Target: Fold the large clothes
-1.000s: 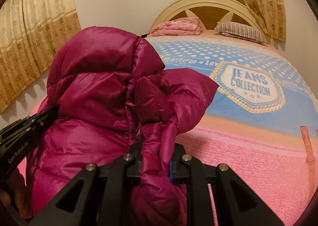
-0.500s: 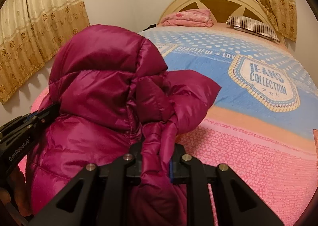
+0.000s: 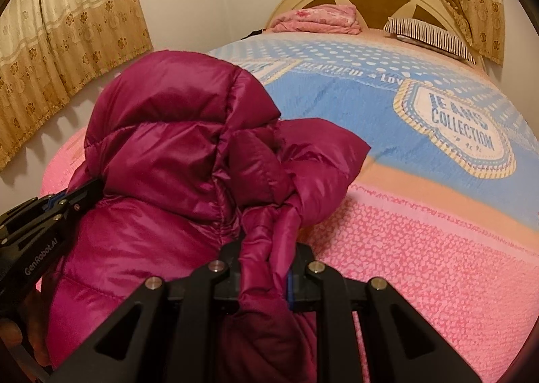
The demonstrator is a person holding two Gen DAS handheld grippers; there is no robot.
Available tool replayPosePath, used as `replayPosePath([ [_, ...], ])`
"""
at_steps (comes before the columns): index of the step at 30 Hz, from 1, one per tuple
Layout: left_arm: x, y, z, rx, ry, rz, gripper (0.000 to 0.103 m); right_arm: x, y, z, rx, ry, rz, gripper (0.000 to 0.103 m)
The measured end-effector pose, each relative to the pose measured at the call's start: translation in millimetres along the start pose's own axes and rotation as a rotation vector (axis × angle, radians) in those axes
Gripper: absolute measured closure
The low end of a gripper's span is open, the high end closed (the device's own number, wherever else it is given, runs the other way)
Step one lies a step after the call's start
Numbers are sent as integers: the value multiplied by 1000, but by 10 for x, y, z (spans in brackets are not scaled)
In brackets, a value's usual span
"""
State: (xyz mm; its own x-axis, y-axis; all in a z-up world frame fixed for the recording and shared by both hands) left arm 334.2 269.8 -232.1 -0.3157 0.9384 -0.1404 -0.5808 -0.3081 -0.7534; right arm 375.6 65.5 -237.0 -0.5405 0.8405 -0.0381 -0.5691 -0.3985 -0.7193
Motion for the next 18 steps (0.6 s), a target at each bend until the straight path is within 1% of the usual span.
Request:
replayPosePath([
  [2, 10, 14, -33, 6, -5, 0, 86, -2, -6, -24, 2, 2, -3, 84],
  [9, 16, 54, -135, 30, -22, 8, 68, -24, 38, -74, 7, 4, -15, 81],
  [14, 52, 88, -153, 33, -29, 14, 59, -30, 51, -105, 12, -5, -30, 75],
  [18, 101, 110, -163, 30, -43, 24, 49, -46, 72, -128, 19, -4, -35, 71],
])
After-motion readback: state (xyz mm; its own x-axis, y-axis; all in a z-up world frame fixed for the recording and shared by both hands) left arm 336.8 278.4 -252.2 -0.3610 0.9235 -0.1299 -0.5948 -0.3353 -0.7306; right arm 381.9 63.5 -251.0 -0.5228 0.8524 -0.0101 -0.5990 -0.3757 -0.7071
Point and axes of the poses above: each gripper's, at about its wrist camera, not at the fingertips, and z roughly against the way its jaws point, x to its left, y to its underside, the point moved 9 cm from there along -z, roughly the way its jaws point, and after that the axes turned 12 degrees about z, right-handed, at the moved point
